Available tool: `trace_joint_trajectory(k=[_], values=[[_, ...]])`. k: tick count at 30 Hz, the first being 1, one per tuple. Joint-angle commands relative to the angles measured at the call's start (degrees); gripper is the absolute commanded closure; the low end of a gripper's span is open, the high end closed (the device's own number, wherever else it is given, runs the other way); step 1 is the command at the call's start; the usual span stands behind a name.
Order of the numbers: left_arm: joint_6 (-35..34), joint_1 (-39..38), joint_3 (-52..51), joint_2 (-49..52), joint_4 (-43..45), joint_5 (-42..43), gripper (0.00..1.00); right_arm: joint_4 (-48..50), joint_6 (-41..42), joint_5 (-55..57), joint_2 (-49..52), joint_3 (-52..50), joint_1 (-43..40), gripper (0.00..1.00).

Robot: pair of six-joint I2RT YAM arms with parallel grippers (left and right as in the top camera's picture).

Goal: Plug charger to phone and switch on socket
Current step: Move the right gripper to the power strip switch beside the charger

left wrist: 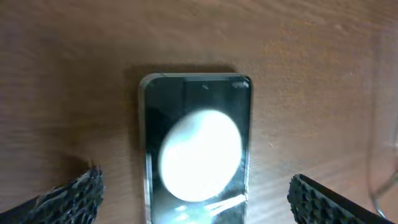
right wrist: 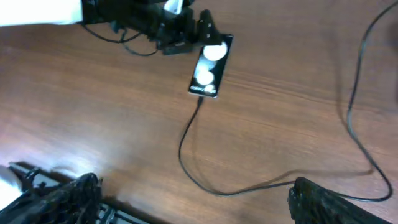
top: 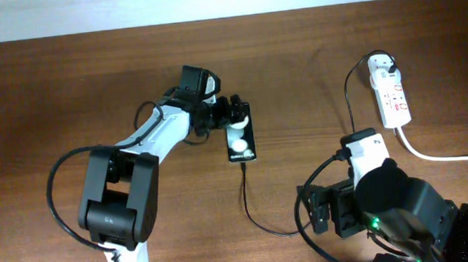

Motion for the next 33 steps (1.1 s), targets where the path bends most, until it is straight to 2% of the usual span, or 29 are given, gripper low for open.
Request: trace_joint_trajectory(k=[1, 2, 4, 6, 7, 8, 9, 11, 13, 14, 16, 19, 24, 28, 30, 33], values=[[3.34, 0.55, -1.68, 0.22, -4.48, -11.96, 0.01, 0.04, 0.17, 5.22, 0.28, 0.61, -0.17, 0.01], [5.22, 0.55, -1.36, -3.23, -8.00, -17.59, 0.01, -0.02, 1.05, 6.93, 0.68, 0.61, -0.17, 0.00], [5.46, 0.55, -1.20, -12.07, -14.38, -26.08, 0.01, -0.15, 4.00, 11.08, 2.01, 0.61, -0.17, 0.19], [5.44, 0.55, -1.20, -24.87, -22.01, -31.67, 0.01, -0.20, 5.29, 12.63, 5.01, 0.61, -0.17, 0.58], [5.44, 0.55, -1.20, -30.45, -24.79, -32.57, 0.01, -0.20, 5.27, 12.66, 6.05, 0.61, -0.17, 0.71], [5.44, 0.55, -1.20, -35.39, -26.77, -32.61, 0.01, -0.90, 6.60, 14.32, 7.34, 0.61, -0.48, 0.78], [5.44, 0.55, -1.20, -39.65, -27.96, -32.61, 0.01, -2.32, 9.64, 15.74, 8.24, 0.61, -1.60, 0.82], [5.42, 0.55, -1.20, -50.49, -31.67, -32.59, 0.01, -4.83, 12.81, 16.22, 11.10, 0.61, -10.84, 0.94], [5.42, 0.55, -1.20, -56.63, -32.04, -32.59, 0.01, -4.44, 12.79, 15.52, 13.00, 0.61, -21.29, 0.96], [5.42, 0.52, -1.20, -59.34, -32.04, -32.59, 0.01, -2.84, 12.74, 12.94, 14.97, 0.61, -31.58, 0.96], [5.42, 0.55, -1.20, -63.36, -32.04, -32.59, 0.01, 3.21, 6.82, 3.04, 20.68, 0.66, -48.74, 0.96], [5.42, 0.55, -1.20, -65.26, -32.22, -32.59, 0.01, 9.27, 2.99, -5.64, 29.07, 0.66, -60.76, 0.96], [5.42, 0.55, -1.20, -70.60, -36.48, -32.59, 0.01, 16.24, -1.97, -10.60, 44.17, 2.27, -69.55, 0.96], [5.42, 7.19, -1.20, -81.77, -43.47, -32.59, 0.01, 13.79, -4.48, -10.78, 60.83, 19.34, -71.38, 0.96], [5.42, 10.10, -1.20, -89.61, -49.64, -32.57, 0.01, 14.10, -4.44, -10.80, 66.71, 24.26, -71.38, 0.96], [5.42, 10.32, -1.20, -97.48, -62.47, -32.57, 0.01, 17.14, -4.26, -10.80, 71.08, 24.26, -71.38, 0.96]])
